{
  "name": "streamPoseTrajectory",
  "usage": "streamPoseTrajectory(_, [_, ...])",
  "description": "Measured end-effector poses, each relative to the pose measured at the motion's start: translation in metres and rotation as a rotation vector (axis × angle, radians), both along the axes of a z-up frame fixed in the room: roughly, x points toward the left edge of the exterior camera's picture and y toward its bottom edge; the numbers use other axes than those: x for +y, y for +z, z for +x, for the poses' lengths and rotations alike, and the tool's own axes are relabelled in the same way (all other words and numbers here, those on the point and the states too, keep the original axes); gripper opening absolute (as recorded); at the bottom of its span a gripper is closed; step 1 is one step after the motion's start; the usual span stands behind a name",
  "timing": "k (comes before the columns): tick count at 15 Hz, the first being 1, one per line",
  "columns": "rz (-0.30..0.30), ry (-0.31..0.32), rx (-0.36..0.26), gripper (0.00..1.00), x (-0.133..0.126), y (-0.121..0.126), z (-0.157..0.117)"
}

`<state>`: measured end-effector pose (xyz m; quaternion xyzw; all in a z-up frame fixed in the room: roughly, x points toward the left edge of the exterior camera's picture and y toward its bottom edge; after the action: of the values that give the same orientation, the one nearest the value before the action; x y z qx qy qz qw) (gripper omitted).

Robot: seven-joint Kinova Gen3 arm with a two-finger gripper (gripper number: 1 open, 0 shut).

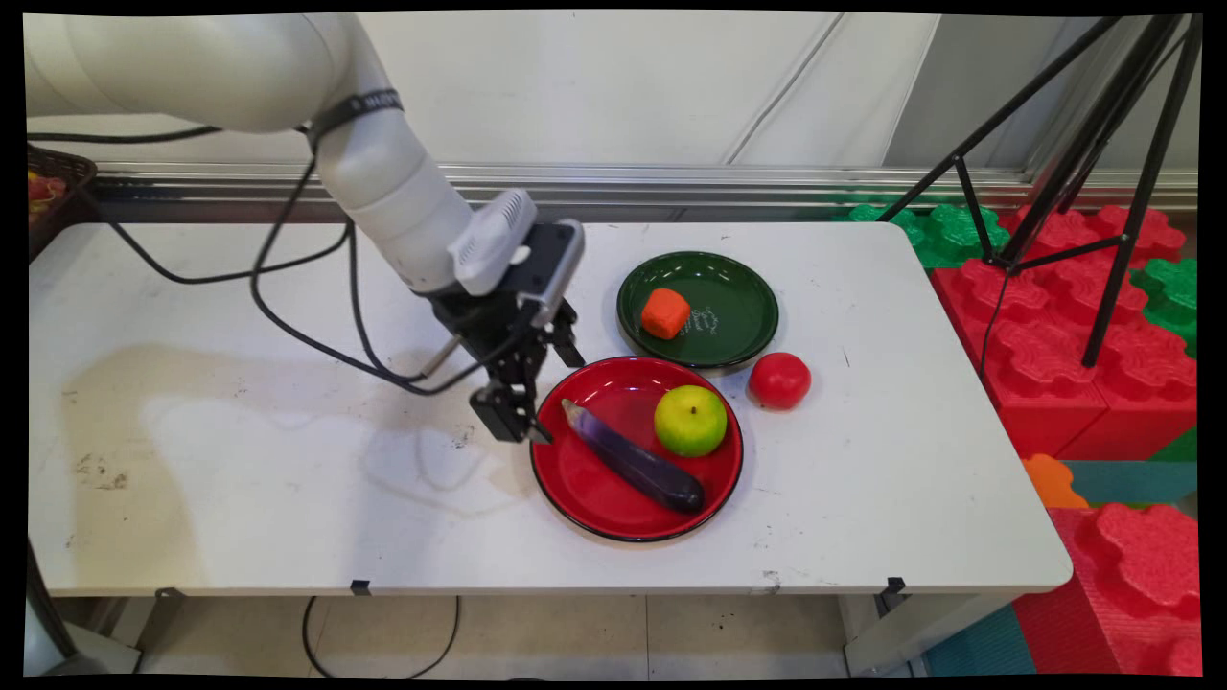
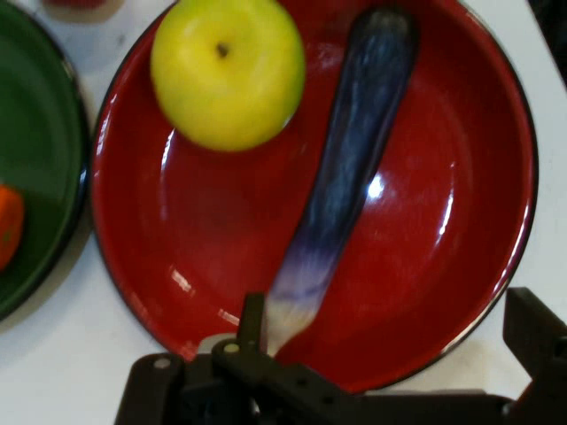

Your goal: Pick up the eggplant from the red plate

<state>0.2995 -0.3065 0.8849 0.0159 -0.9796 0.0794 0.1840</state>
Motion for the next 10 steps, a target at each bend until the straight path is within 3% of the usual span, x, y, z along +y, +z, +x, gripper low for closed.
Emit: streamPoseTrajectory(10, [0.026, -0.06, 0.007, 1.0, -0.021, -0.054, -0.034])
